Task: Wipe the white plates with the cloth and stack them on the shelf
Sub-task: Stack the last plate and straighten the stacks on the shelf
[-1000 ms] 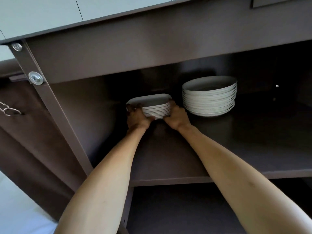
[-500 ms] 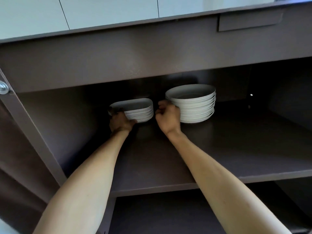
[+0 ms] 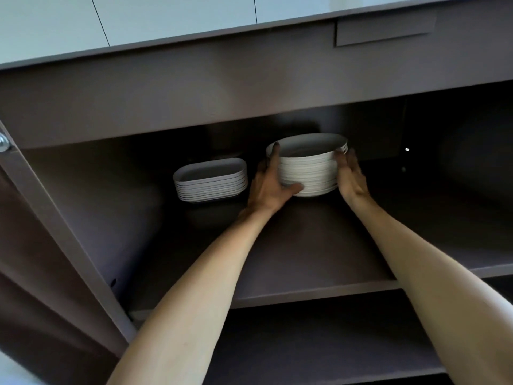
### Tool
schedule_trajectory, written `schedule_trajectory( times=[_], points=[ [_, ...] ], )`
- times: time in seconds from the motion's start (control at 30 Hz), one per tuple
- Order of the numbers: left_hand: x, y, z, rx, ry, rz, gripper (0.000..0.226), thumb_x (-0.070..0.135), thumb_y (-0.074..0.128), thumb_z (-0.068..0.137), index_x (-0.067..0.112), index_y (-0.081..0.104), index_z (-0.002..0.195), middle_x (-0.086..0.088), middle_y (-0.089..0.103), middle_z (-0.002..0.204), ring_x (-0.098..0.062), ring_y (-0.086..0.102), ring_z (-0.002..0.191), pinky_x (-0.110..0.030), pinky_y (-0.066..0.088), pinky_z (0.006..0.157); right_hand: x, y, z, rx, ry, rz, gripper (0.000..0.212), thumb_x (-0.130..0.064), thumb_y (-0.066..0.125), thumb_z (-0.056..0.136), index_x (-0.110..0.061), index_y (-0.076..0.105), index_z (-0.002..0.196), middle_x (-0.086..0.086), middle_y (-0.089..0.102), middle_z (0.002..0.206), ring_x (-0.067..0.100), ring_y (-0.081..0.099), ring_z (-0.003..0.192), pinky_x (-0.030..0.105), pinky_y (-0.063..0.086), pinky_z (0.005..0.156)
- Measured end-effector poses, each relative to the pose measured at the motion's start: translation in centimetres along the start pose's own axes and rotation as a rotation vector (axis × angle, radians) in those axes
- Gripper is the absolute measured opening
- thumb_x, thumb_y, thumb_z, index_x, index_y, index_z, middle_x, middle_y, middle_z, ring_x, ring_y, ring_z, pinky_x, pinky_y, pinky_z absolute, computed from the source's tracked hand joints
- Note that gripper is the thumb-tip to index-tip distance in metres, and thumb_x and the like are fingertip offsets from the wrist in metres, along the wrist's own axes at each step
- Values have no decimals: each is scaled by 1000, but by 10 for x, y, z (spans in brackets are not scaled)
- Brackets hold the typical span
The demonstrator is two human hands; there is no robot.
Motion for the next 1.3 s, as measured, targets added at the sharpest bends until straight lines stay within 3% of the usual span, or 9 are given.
schedule_trajectory(
  times=[0.23,0.4,0.6,0.73,0.83,0.93,1.03,1.13,1.3],
  points=[
    [1,15,5,11,-26,19,94,36,77,90,29,19,163,-21,25,162,-37,34,146,-36,32,116,6,7,-3,-134,-79,-12,91,-61,56,95,-35,2,163,1,24,167,31,23,153,42,18,122],
    [-6,11,-2,89,-61,-22,95,33,80,87,23,24,162,-22,27,162,-37,35,146,-34,31,116,5,15,-5,-227,-126,12,107,-56,74,77,-40,9,161,-6,40,159,25,36,147,42,28,122],
    [-17,-3,-6,111,-67,-29,91,29,81,86,20,28,160,-21,26,162,-35,31,149,-31,26,119,-1,35,-7,-299,-178,13,108,-31,77,88,-31,-3,162,-3,36,161,22,34,147,30,27,116],
    [-25,-14,-12,125,-73,-4,90,30,80,87,20,29,159,-19,29,161,-35,34,147,-30,27,117,-6,42,-13,-341,-193,19,104,-28,74,90,-30,-1,161,-4,36,159,19,33,147,23,26,106],
    [-28,-21,-15,116,-49,46,92,36,78,88,23,25,161,-17,28,164,-33,34,148,-32,31,116,-8,43,-17,-343,-193,3,101,-30,73,91,-31,1,162,-3,35,161,20,32,147,24,26,107],
    [-41,-30,-21,155,-93,143,93,44,72,90,31,17,163,-17,19,168,-34,29,151,-43,36,114,-10,42,-19,-241,-231,-141,109,-45,75,87,-29,-2,162,4,22,167,28,23,153,38,24,121],
    [-78,-48,-23,225,-338,292,98,40,68,92,29,3,164,-33,0,166,-47,11,154,-55,32,116,-30,41,-32,-9,-471,-430,115,-49,79,82,-27,0,163,20,3,168,37,9,155,54,23,122],
    [-116,-59,-21,213,-581,276,102,37,66,95,25,-9,163,-38,-12,162,-55,3,152,-62,30,115,-38,57,-45,-20,-616,-610,113,-45,79,82,-34,0,162,23,-11,167,39,-1,155,59,25,120],
    [-144,-62,-8,217,-623,254,95,40,69,95,25,5,164,-42,-5,160,-57,16,148,-58,34,115,-33,63,-41,-52,-614,-623,110,-38,79,85,-35,0,162,20,-23,165,37,-15,155,52,29,118]
  ],
)
Point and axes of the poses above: each hand's wrist, its own z-axis towards the middle knuckle, its own y-axis out of the palm, x = y × z, the point moved 6 cm from there along z, towards the middle knuckle
